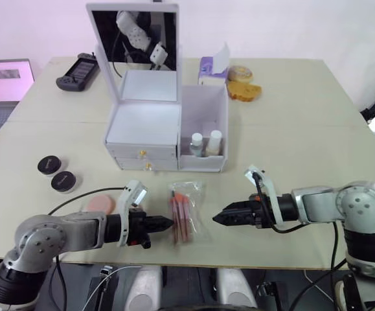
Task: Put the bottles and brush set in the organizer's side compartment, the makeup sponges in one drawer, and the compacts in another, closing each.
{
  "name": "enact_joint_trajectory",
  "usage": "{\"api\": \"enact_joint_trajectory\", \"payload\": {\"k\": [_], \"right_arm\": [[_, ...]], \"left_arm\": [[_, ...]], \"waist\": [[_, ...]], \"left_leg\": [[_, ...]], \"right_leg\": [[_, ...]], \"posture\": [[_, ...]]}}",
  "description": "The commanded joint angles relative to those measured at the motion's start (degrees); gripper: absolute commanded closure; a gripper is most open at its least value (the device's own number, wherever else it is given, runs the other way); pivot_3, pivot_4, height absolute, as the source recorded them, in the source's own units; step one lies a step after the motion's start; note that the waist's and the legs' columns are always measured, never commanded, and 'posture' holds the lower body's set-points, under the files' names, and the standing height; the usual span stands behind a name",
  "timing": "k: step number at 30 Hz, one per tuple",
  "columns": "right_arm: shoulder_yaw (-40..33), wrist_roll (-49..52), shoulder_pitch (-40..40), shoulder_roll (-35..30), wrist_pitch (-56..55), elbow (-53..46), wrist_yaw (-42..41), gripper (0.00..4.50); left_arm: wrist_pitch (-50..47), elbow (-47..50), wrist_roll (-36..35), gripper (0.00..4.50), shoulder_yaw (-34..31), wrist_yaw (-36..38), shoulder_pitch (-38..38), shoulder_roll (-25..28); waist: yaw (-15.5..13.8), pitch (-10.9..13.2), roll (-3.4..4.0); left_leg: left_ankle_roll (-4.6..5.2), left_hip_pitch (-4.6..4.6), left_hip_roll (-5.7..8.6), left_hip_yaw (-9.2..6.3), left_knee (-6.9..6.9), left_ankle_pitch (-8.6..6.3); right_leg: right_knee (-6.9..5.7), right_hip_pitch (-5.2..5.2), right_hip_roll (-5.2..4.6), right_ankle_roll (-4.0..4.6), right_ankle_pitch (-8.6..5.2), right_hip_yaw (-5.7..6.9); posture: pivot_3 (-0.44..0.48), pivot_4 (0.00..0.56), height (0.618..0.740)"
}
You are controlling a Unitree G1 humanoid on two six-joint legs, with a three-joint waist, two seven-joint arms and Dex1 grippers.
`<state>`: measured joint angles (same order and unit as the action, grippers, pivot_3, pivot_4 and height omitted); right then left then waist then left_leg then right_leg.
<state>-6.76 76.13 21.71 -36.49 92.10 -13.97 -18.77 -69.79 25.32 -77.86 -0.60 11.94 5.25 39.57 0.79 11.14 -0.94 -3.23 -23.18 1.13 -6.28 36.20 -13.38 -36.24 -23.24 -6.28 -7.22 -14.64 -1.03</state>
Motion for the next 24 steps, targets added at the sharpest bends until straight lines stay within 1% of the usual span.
{"api": "enact_joint_trajectory", "payload": {"k": [1,3,6,7,12,16,20,24], "right_arm": [[0.3,6.3,2.3,1.4,0.4,2.5,6.3,0.00],[0.5,9.8,3.2,2.6,0.2,4.3,9.9,0.00],[2.5,14.3,4.1,4.2,-1.9,6.2,16.0,0.00],[3.3,16.0,4.1,4.4,-2.7,6.5,17.8,0.00],[10.0,27.6,3.3,2.5,-9.4,8.1,27.1,0.00],[15.6,34.9,3.4,0.3,-14.8,7.9,32.9,0.00],[20.5,36.2,3.9,1.0,-18.5,10.6,38.4,0.00],[22.2,35.8,4.5,1.6,-20.5,11.9,39.9,0.00]], "left_arm": [[-0.3,-0.6,-1.8,4.43,-1.2,-4.2,1.5,-1.4],[-0.7,-0.8,-2.7,4.43,-1.3,-6.3,2.2,-2.1],[-3.3,0.4,0.0,4.43,1.4,-9.1,4.3,-1.3],[-3.9,-0.1,-0.6,4.43,1.6,-10.6,5.0,-1.9],[-7.7,-1.2,-1.7,4.43,3.2,-15.4,8.4,-3.1],[-9.3,-1.6,-2.5,4.43,2.8,-18.0,9.0,-3.6],[-10.2,-0.2,-2.1,4.43,4.1,-19.7,8.1,-4.1],[-10.1,0.1,-3.0,4.43,3.7,-20.6,7.7,-4.5]], "waist": [[0.0,0.0,0.00],[0.0,0.0,0.00],[0.0,0.0,0.00],[0.1,0.0,0.00],[0.0,0.0,0.00],[0.1,0.0,0.00],[0.1,0.0,0.01],[0.1,-0.2,0.00]], "left_leg": [[0.00,0.00,0.00,0.00,0.00,0.00],[0.00,0.01,0.00,-0.01,0.00,0.00],[0.00,-0.01,0.00,-0.01,-0.01,0.00],[0.00,0.00,0.00,0.00,-0.01,0.00],[0.00,0.00,0.00,-0.01,0.00,0.00],[0.00,0.00,0.00,-0.01,0.00,0.00],[0.00,0.03,0.00,-0.01,-0.01,0.00],[0.00,0.14,0.00,-0.01,-0.04,0.00]], "right_leg": [[0.00,0.00,0.00,0.00,0.00,0.00],[0.00,0.00,0.00,0.01,0.00,0.01],[0.00,-0.01,0.00,0.00,0.01,0.00],[0.00,0.00,0.00,-0.03,0.02,0.00],[0.01,0.00,0.00,-0.05,0.03,0.00],[0.01,0.01,0.00,-0.02,0.02,0.00],[0.01,0.03,0.00,0.02,-0.01,0.00],[0.02,0.13,0.00,0.04,-0.02,-0.01]], "posture": [[0.000,0.150,0.740],[0.000,0.150,0.740],[0.000,0.150,0.740],[0.000,0.150,0.740],[0.000,0.150,0.740],[0.000,0.150,0.740],[0.000,0.150,0.740],[0.000,0.150,0.740]]}}
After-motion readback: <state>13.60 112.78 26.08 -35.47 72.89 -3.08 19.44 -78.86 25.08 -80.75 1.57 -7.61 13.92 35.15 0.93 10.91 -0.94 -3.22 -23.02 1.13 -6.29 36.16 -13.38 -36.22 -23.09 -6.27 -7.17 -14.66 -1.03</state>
